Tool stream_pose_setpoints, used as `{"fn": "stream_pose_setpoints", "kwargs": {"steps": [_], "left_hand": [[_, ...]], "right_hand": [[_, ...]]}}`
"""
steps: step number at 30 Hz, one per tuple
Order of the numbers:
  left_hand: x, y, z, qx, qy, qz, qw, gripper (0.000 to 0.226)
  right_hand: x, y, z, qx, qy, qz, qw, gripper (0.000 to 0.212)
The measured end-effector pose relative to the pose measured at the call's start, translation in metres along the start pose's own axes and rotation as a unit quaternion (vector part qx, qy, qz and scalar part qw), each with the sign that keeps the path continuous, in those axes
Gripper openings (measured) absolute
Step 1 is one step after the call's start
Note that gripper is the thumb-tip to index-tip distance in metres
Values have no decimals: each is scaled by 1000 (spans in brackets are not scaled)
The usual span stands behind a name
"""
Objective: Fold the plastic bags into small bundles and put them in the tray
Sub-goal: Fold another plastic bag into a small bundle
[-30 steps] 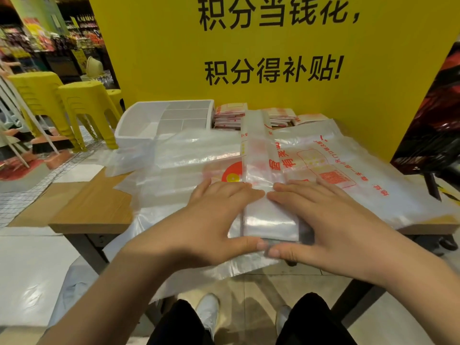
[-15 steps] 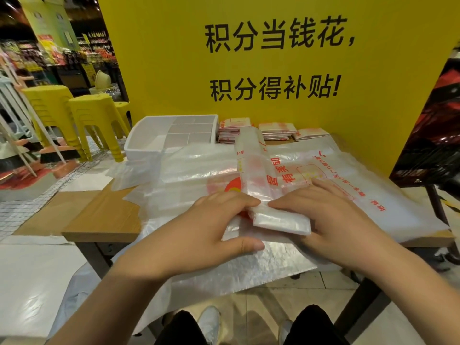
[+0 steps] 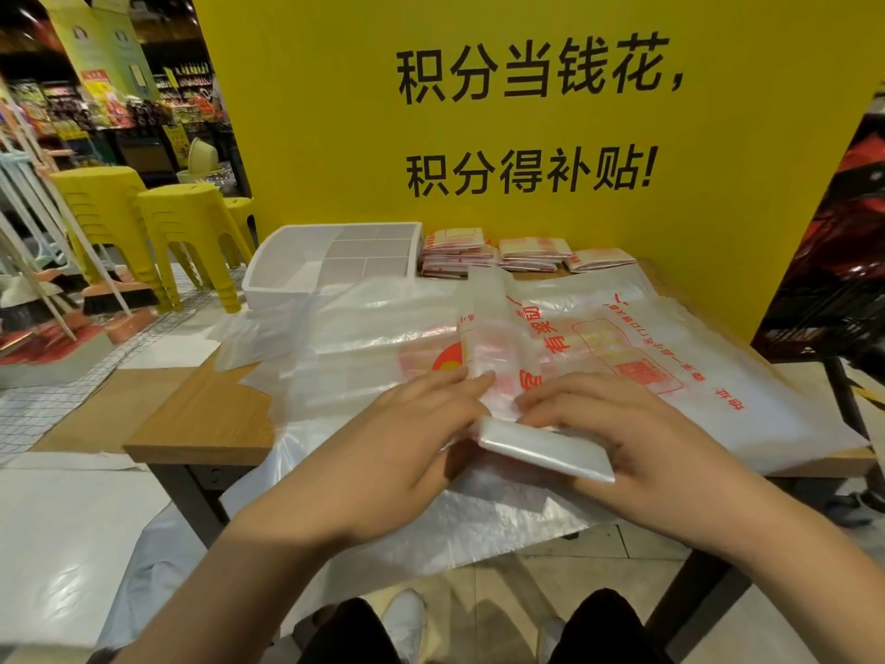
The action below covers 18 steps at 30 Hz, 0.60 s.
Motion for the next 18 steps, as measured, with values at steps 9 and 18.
{"fn": "stream_pose_setpoints", "kwargs": {"steps": [9,18], "left_hand": [[-3,-1,-2,13,35,0,999,37],[3,-1,-6,-39,-90,-50,994,27]], "right_hand": [[6,2,7,18,-8,3,1000,33],[12,14,1,2,72,24,997,25]]}}
Point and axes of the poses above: each hand's wrist, its own y-axis towards the middle knuckle, its own z-axis out of the palm, x = y × z, the point moved 5 cm from there along y, towards the middle knuckle, and after that the axes turned 1 degree about -z, right-handed, at the moved point
